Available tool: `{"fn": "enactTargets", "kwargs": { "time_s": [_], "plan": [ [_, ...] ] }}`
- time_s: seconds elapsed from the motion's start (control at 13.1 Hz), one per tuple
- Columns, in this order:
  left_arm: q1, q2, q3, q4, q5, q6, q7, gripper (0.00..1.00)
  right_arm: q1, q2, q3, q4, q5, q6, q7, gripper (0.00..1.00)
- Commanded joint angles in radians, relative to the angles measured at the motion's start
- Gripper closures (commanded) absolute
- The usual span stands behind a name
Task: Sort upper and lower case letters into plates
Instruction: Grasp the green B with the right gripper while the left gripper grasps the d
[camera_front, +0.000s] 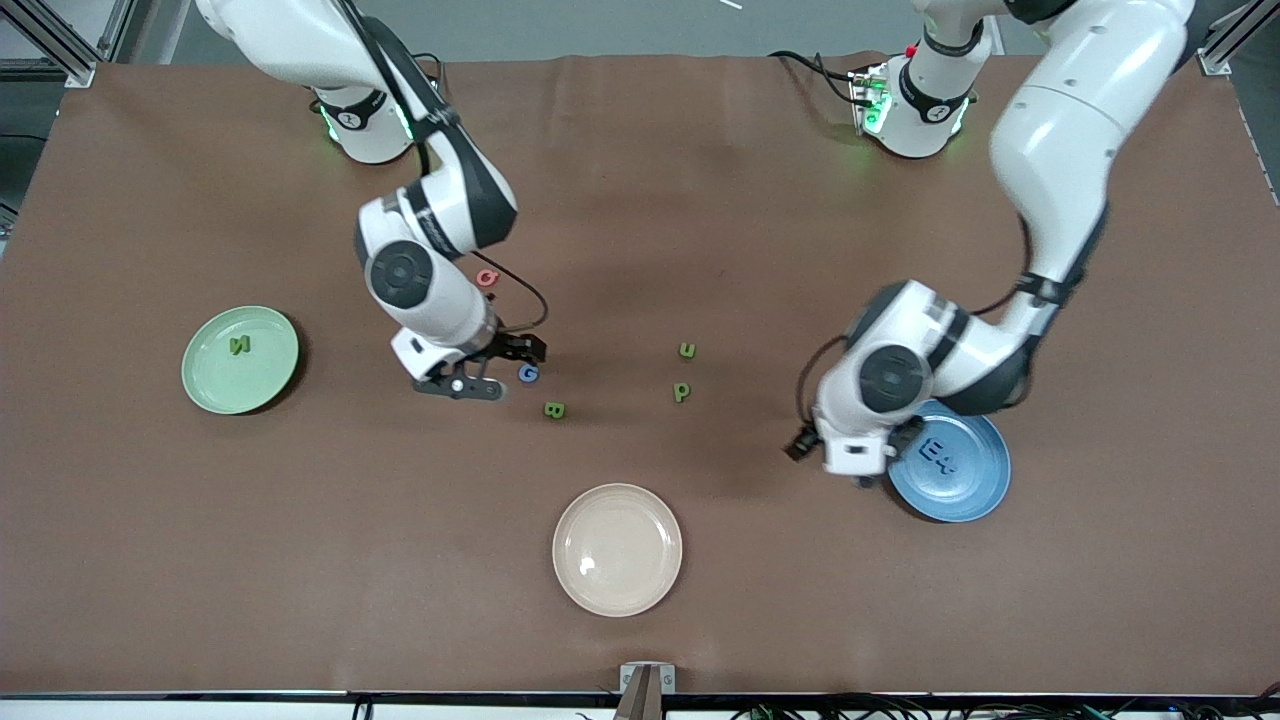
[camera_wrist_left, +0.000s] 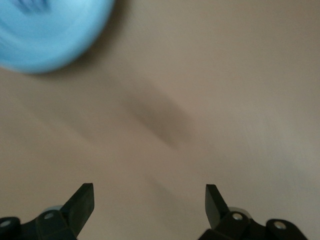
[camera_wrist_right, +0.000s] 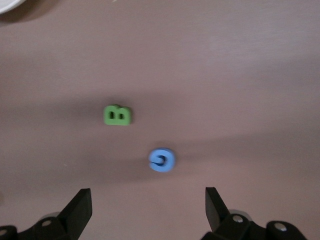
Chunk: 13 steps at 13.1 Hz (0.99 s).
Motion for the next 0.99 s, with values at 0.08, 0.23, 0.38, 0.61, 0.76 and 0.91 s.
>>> {"fn": "enactTargets", "kwargs": {
  "time_s": [0.08,0.23,0.38,0.61,0.76,0.91],
  "plan": [
    [-0.102,0.049,0.009,0.024,0.008,0.087,0.013,0.03,0.045,0.158,-0.015,0.172,0.013,-0.012,0.049,0.0],
    [-0.169,0.079,0.012,0.033,0.011,0.135,0.02,0.05,0.066,0.211,-0.015,0.208,0.01,0.03,0.052,0.0],
    [-0.209,0.091,0.014,0.033,0.014,0.172,0.03,0.06,0.071,0.243,-0.016,0.209,0.007,0.096,0.059,0.0],
    [-0.248,0.102,0.027,0.033,0.015,0.203,0.1,0.22,0.07,0.258,-0.021,0.215,0.003,0.109,0.059,0.02],
    [-0.252,0.114,0.031,0.033,0.018,0.204,0.106,0.27,0.071,0.28,-0.024,0.234,0.001,0.11,0.06,0.03],
    [-0.271,0.128,0.049,0.035,0.015,0.204,0.123,0.31,0.073,0.306,-0.025,0.264,-0.019,0.11,0.094,0.05]
  ]
}}
